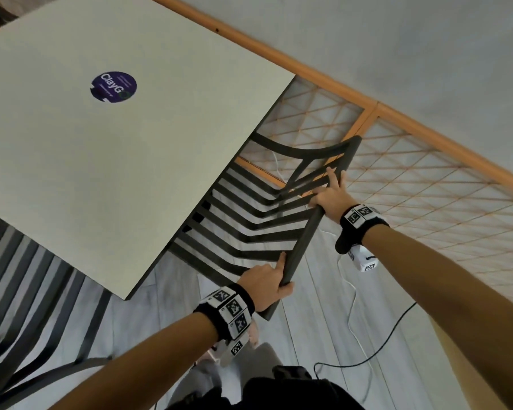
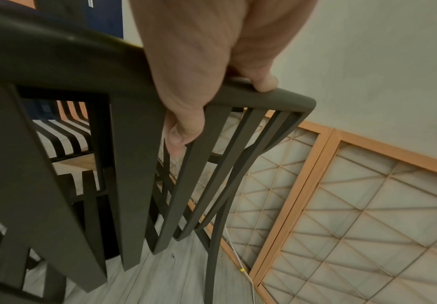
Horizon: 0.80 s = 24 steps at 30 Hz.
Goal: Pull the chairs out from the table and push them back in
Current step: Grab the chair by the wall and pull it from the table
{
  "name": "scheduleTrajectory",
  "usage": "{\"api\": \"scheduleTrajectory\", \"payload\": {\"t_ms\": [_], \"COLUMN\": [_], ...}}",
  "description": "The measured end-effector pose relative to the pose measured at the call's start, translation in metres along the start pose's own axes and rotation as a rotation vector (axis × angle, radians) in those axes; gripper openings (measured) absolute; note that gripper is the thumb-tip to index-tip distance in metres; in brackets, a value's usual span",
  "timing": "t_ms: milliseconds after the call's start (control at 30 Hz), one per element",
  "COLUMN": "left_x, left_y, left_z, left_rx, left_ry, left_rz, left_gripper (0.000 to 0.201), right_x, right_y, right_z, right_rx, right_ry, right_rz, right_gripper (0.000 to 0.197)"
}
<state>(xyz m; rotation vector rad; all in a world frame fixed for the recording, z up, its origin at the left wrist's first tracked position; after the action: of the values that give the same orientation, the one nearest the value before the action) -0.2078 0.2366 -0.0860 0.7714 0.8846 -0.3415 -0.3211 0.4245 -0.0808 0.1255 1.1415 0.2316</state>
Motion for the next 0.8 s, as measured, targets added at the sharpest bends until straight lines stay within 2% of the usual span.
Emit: {"api": "scheduleTrajectory", "payload": {"t_ms": [133, 300, 400, 467, 600, 667, 800], "left_x": [-0.003, 0.002, 0.016, 0.037, 0.108, 0.146, 0.209], "left_y": [-0.002, -0.023, -0.056, -0.091, -0.183, -0.227, -0.285], "left_z": [0.009, 0.047, 0.088, 0.126, 0.242, 0.316, 0.475], "left_rx": [-0.005, 0.030, -0.027, -0.096, -0.319, -0.448, -0.694], "left_ry": [0.051, 0.176, 0.207, 0.179, 0.007, -0.081, -0.212], "left_rz": [0.029, 0.209, 0.238, 0.206, 0.106, 0.052, 0.116], "left_gripper": [0.071, 0.053, 0.047, 0.042, 0.034, 0.035, 0.037], "right_x": [-0.005, -0.015, -0.028, -0.039, -0.087, -0.108, -0.131], "right_y": [-0.002, -0.019, -0.032, -0.051, -0.154, -0.231, -0.406], "right_z": [0.005, 0.015, 0.025, 0.032, 0.051, 0.063, 0.091], "right_rx": [-0.010, -0.022, 0.066, 0.123, 0.041, -0.051, -0.263], "right_ry": [0.031, 0.021, -0.048, -0.078, 0.010, 0.046, 0.004], "right_rz": [0.029, 0.047, -0.143, -0.232, -0.333, -0.373, -0.437], "right_gripper": [0.036, 0.035, 0.036, 0.040, 0.033, 0.033, 0.036]}}
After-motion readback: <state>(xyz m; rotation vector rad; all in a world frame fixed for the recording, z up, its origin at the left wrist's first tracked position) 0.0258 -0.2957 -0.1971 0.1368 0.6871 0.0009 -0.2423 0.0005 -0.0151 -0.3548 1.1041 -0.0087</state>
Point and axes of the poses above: each hand's wrist, its own z-axis away from the middle knuckle, its own x-axis out of the palm, y = z × x, the point moved 9 cm from there along -z, towards the middle knuckle, and after that the axes turned 5 degrees about y, right-handed, at the moved point
